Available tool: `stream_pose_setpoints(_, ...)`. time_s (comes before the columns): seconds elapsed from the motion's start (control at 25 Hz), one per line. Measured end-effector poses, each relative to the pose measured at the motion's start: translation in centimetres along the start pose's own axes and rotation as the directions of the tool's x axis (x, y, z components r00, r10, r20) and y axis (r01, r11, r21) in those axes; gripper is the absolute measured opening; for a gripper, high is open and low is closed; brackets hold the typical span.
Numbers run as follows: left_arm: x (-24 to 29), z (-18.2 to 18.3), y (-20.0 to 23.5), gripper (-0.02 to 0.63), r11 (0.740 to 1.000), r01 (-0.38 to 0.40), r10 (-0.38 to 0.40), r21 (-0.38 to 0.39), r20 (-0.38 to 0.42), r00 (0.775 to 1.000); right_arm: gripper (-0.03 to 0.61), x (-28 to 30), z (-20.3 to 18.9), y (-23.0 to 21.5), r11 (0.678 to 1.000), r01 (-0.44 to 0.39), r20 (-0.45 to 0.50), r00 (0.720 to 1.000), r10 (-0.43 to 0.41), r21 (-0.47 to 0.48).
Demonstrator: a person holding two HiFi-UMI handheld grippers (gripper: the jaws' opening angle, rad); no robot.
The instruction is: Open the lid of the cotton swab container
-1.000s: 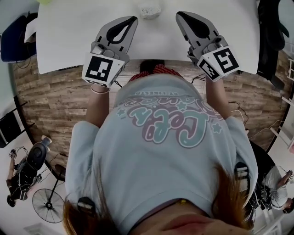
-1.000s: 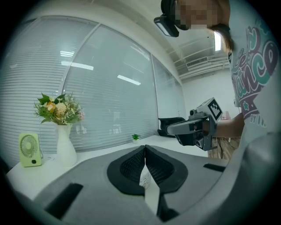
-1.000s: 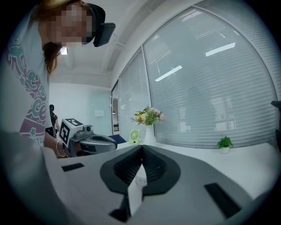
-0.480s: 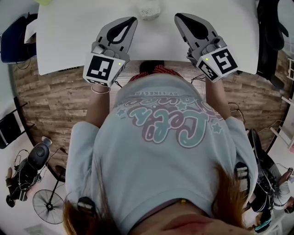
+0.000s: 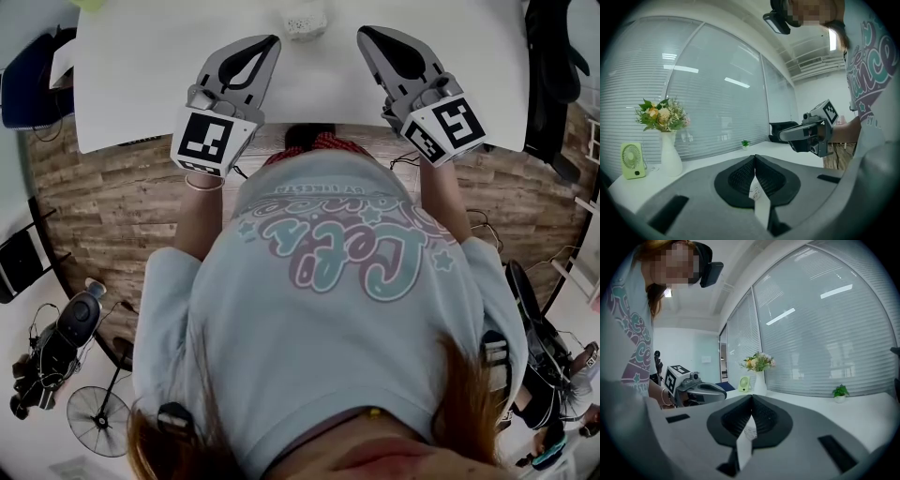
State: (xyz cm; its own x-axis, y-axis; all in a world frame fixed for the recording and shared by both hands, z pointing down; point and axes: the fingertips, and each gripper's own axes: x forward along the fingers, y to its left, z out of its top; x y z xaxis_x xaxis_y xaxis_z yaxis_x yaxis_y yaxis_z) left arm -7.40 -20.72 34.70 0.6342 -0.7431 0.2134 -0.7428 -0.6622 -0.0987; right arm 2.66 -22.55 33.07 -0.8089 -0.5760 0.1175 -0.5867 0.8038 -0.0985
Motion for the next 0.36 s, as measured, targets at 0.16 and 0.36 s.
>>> stream_pose_setpoints(0.16, -0.03, 0.13, 0.03, 0.009, 1.0, 0.002, -0.002, 0.003, 0.002, 1.0, 0.003, -0.03, 0.03, 0.02, 1.0, 0.003, -0.005, 1.0, -0.003, -0.005)
stream_pose_setpoints(0.36, 0.19, 0.05, 0.04, 0.009, 1.0, 0.002, -0.002, 0.003, 0.002, 1.0, 0.003, -0.03, -0.36, -0.37, 1.0, 0.007, -0.022, 1.0, -0.008, -0.011)
